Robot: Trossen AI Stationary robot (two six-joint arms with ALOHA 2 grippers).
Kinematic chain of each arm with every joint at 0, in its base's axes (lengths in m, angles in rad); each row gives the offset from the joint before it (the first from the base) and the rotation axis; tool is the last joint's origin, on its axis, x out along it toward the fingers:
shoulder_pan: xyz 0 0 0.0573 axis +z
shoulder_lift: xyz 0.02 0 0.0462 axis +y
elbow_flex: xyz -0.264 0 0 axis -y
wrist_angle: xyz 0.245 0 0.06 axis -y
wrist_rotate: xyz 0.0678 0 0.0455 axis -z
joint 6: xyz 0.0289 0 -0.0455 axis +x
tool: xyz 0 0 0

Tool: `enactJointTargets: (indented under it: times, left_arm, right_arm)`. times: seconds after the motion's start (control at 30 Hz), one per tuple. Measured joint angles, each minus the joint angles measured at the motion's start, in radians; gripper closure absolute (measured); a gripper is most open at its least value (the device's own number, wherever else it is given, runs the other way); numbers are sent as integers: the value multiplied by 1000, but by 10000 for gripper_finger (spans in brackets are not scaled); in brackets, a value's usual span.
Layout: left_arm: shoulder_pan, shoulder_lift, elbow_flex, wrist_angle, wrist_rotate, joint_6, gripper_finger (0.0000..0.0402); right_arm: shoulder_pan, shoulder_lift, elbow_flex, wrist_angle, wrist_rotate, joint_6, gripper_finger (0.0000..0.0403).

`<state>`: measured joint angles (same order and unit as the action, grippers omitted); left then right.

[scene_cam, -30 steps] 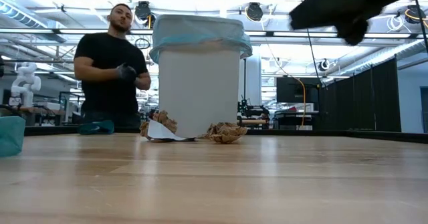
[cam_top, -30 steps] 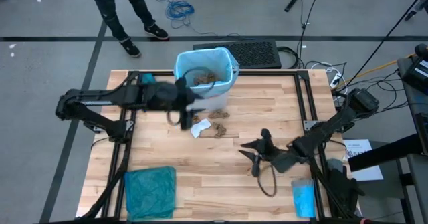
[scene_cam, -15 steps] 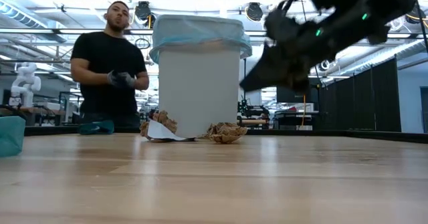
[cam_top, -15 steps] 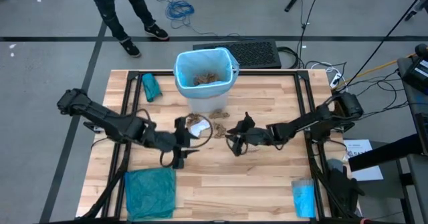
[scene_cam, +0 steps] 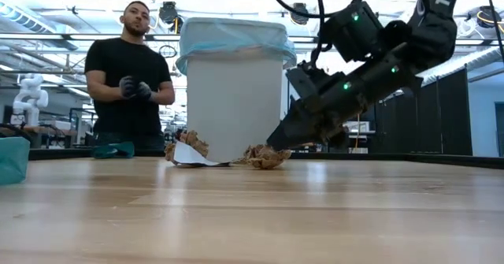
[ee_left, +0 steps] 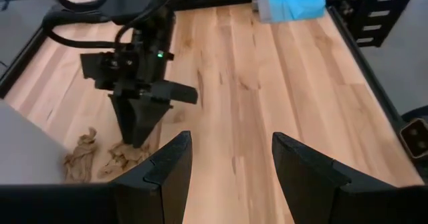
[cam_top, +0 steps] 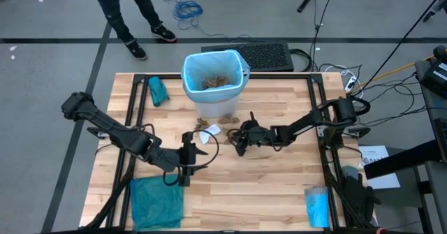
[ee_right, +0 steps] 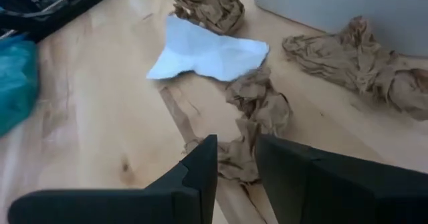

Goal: Place trash/remove bag and relplace
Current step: Put the brown paper into the blue trash bag inside the white trash bin

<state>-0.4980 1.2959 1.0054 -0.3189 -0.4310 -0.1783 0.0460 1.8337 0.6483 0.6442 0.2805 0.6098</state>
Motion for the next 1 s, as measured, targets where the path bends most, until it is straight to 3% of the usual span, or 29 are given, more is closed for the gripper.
enactJointTargets:
  times: [0.2, 0.43, 0.9, 1.0]
  left_arm:
    - [-1, 20, 0, 7, 0, 0, 201]
    - [0, 20, 0, 9, 0, -25, 201]
    - [-2, 20, 0, 26, 1, -37, 201]
    - [-2, 20, 0, 25, 1, -46, 201]
  right_arm:
    - [1, 16, 0, 3, 0, 7, 315]
    - [24, 16, 0, 20, 5, -24, 396]
    - [112, 14, 0, 122, 9, -27, 403]
    - [122, 14, 0, 106, 68, -27, 403]
